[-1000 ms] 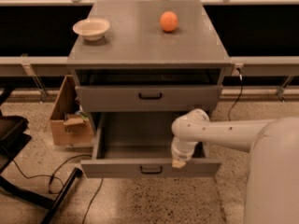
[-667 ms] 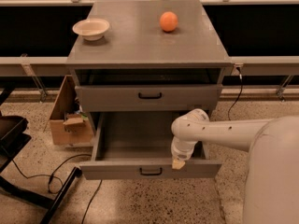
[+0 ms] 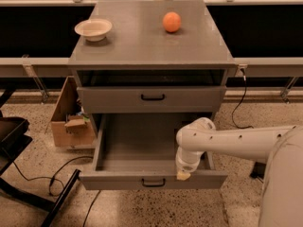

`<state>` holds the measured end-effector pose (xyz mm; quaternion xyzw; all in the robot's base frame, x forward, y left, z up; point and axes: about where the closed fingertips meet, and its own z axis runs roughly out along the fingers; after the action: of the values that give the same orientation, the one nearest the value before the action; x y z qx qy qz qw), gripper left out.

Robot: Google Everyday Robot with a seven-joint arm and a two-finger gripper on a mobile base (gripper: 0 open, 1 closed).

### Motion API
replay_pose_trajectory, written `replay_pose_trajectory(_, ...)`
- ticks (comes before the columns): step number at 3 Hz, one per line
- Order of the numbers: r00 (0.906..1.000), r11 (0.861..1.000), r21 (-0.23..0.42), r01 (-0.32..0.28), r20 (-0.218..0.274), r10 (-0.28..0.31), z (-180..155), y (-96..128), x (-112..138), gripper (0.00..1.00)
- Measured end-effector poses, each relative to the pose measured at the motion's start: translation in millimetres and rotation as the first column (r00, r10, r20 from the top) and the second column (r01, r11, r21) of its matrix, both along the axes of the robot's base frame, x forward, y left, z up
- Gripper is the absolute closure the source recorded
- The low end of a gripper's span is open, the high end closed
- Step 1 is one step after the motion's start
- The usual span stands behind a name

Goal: Open middle drawer

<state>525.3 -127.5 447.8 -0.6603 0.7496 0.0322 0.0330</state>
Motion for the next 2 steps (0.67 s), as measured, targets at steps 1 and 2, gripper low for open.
replay_pose_trajectory(1,0.9998,1.000,0.003,-0.006,-0.020,0.006,1,-1,-23,1.00)
replay_pose_trajectory(2,0.9994,1.000,0.006,-0.010,-0.032,0.010,1,-1,-35,1.00)
